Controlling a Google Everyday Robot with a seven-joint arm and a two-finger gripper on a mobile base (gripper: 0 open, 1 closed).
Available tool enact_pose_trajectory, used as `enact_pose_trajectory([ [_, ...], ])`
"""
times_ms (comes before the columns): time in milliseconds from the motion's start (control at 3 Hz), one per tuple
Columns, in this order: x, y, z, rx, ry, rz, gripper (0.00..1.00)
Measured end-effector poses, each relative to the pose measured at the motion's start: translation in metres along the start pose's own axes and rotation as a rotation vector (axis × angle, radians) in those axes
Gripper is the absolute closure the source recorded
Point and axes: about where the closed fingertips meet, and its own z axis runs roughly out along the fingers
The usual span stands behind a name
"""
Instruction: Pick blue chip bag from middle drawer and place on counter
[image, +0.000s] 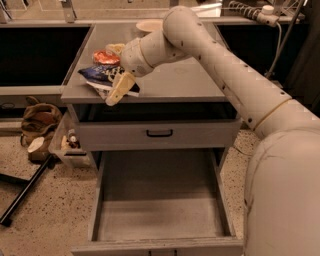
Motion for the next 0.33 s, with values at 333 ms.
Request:
enact_pose_trajectory([
  [333,0.0,0.0,0.0,0.0,0.0,0.0,0.0],
])
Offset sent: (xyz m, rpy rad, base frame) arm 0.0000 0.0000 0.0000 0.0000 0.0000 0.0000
